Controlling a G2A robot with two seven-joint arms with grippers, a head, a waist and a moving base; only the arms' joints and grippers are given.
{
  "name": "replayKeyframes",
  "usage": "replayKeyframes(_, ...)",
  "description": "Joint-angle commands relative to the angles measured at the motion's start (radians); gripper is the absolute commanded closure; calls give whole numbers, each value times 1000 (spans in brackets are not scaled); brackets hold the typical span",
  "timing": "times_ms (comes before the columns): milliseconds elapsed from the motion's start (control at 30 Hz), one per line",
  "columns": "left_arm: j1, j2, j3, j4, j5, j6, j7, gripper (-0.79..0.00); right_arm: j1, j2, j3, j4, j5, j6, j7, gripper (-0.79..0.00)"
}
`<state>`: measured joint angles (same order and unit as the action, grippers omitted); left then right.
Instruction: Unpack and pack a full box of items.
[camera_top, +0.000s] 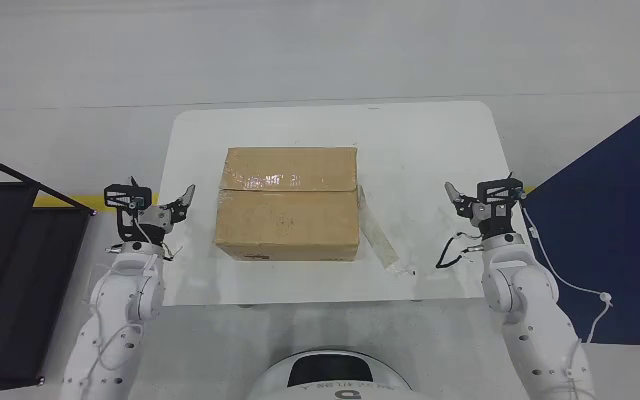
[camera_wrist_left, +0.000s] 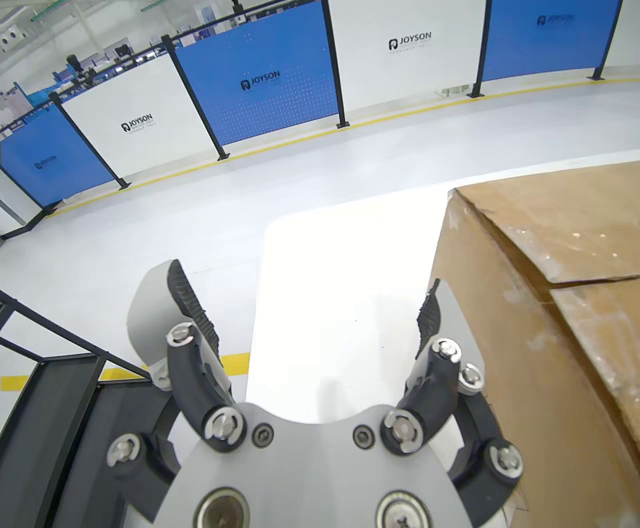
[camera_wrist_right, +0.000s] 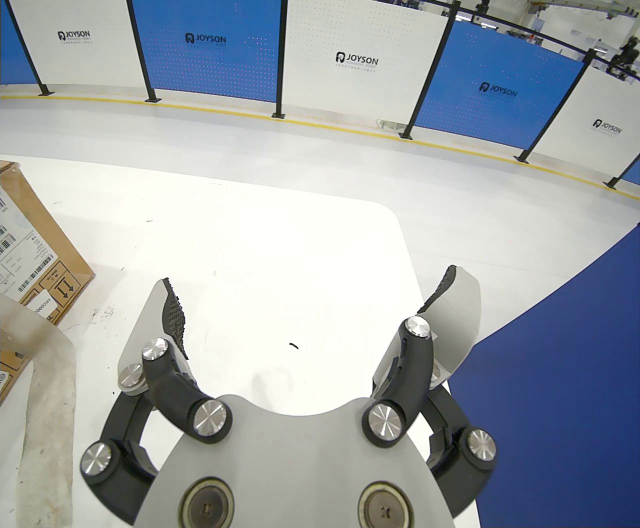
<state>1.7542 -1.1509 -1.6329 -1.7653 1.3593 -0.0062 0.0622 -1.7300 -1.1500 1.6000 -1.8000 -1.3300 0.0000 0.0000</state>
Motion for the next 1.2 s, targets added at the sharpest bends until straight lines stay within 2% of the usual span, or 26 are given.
replayKeyframes(0, 10, 3, -2, 0, 45, -31, 9, -785, 0, 0, 0, 0, 0, 0, 0, -785)
replayKeyframes(233, 24, 10, -6, 0, 123, -123, 25, -785, 0, 0, 0, 0, 0, 0, 0, -785)
replayKeyframes(600, 52, 19, -45, -20, 118, -272, 59, -785, 0, 0, 0, 0, 0, 0, 0, -785)
replayKeyframes(767, 47, 21, -50, -30, 132, -287, 41, -785, 0, 0, 0, 0, 0, 0, 0, -785)
replayKeyframes(1167, -23, 16, -8, -7, 152, -253, -29, -785, 0, 0, 0, 0, 0, 0, 0, -785)
